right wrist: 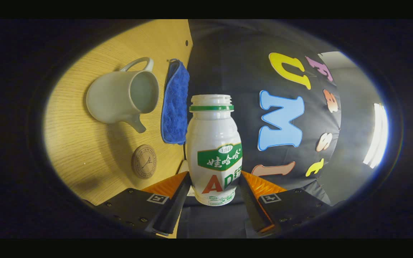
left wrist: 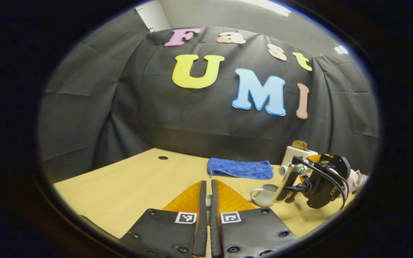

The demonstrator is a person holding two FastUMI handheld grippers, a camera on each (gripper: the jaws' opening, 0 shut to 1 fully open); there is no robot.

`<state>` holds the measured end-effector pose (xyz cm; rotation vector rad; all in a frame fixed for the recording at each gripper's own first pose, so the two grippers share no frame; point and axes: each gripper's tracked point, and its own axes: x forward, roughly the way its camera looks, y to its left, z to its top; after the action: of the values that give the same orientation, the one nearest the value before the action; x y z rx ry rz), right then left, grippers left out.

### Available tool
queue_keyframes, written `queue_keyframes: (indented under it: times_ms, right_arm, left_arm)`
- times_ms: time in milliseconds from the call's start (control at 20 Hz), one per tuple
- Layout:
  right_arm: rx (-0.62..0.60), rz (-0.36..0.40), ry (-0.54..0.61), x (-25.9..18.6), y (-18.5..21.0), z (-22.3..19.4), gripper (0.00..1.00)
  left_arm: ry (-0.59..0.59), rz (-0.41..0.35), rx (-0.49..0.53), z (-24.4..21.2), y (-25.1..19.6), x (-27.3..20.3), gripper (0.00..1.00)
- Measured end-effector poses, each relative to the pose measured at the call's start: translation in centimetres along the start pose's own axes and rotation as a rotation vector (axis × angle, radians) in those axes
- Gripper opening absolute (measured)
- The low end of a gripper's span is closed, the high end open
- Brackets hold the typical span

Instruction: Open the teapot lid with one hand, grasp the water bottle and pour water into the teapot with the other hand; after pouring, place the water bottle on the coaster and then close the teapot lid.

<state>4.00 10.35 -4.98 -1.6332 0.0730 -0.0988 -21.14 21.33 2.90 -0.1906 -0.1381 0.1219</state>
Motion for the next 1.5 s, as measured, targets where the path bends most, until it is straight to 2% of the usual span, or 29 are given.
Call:
queue_keyframes:
  times_ms: [550,600,650,1100,1150,1200,1500]
  right_arm:
    - [-0.082,-0.028,-0.026,0.3,-1.4,0.4,0.78]
    - [-0.091,-0.030,-0.029,0.3,-1.5,0.5,0.78]
    - [-0.098,-0.033,-0.031,0.4,-1.6,0.5,0.78]
    - [-0.142,-0.043,-0.040,0.5,-2.1,0.6,0.78]
    - [-0.145,-0.045,-0.041,0.6,-2.2,0.6,0.78]
    - [-0.147,-0.046,-0.042,0.5,-2.3,0.6,0.77]
    - [-0.154,-0.048,-0.044,0.5,-2.4,0.8,0.78]
  left_arm:
    - [0.001,0.003,-0.001,0.0,0.4,-0.1,0.14]
    - [0.000,0.004,-0.002,0.1,0.4,-0.1,0.10]
    - [0.000,0.004,-0.001,0.0,0.4,-0.1,0.14]
    - [0.002,0.007,-0.005,0.1,0.9,0.0,0.14]
    - [0.002,0.007,-0.005,0.1,0.9,-0.1,0.10]
    - [0.003,0.007,-0.005,0.1,0.9,-0.1,0.14]
    - [0.003,0.007,-0.003,0.1,1.0,-0.3,0.14]
